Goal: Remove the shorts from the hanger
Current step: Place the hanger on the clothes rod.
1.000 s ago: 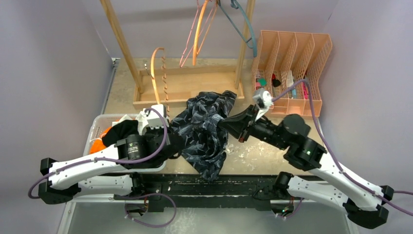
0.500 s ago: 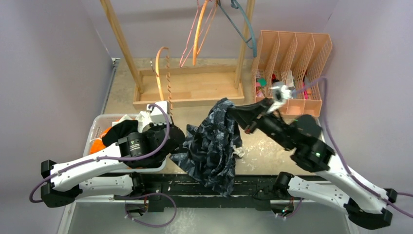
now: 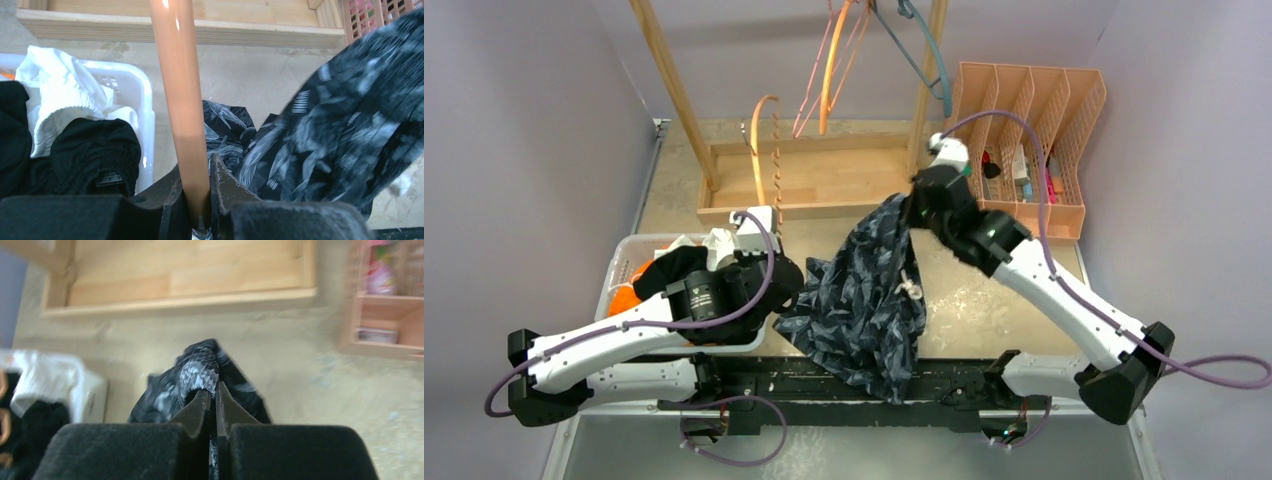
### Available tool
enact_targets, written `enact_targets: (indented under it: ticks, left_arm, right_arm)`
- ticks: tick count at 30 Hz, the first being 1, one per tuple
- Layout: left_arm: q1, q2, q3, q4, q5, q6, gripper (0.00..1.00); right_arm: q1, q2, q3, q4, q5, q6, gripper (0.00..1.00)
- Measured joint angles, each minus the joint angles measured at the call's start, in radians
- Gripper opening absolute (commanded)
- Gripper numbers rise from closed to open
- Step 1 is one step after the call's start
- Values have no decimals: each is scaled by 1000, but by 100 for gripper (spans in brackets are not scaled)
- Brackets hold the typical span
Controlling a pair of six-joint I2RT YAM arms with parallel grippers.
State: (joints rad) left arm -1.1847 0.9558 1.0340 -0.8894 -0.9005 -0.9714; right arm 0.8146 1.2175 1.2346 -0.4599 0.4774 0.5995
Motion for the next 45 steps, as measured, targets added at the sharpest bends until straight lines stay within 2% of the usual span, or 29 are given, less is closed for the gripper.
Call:
enact_targets:
  ticks: [1,2,4,6,8,9,12,14,16,21,27,40,45]
  left_arm:
    - [1,2,0,10,8,15,0]
    - [8,4,0,21,21,33,0]
    - [24,16,5,40,50,72,0]
    - [49,27,7,53,75,102,0]
    - [90,26,7,63,103,132,0]
    - [118,20,6,69,119,148,0]
    - [208,-8,3,87,170,188,0]
    - [262,-17,3,90,189,214,0]
    - [293,-12,6,89,201,241,0]
    - [355,64,88,89,270,338,0]
    - [483,109,225,89,385,460,0]
    - [777,275,509,37,743,639,0]
    - [815,385,672,-50,826,666,0]
  right_arm:
    - [-27,3,11,-2,-27,-19,0]
    - [-132,5,16,-7,-48,-34,0]
    - [-229,-3,-8,-8,-67,-50,1]
    - [-255,-51,-104,24,-119,-59,15]
    - [-246,-143,-273,81,-234,-58,41]
    - [-241,-185,-356,94,-297,-50,48]
    - [-232,-205,-500,95,-424,-21,54]
    - [-232,-167,-531,95,-473,-12,66]
    - [-232,-139,-535,98,-503,-7,71]
    - [-232,-138,-451,99,-521,-50,74]
    - [-232,-165,-333,110,-481,-104,75]
    - [-232,-180,-334,98,-438,-109,75]
    - [-232,-177,-334,99,-438,-109,76]
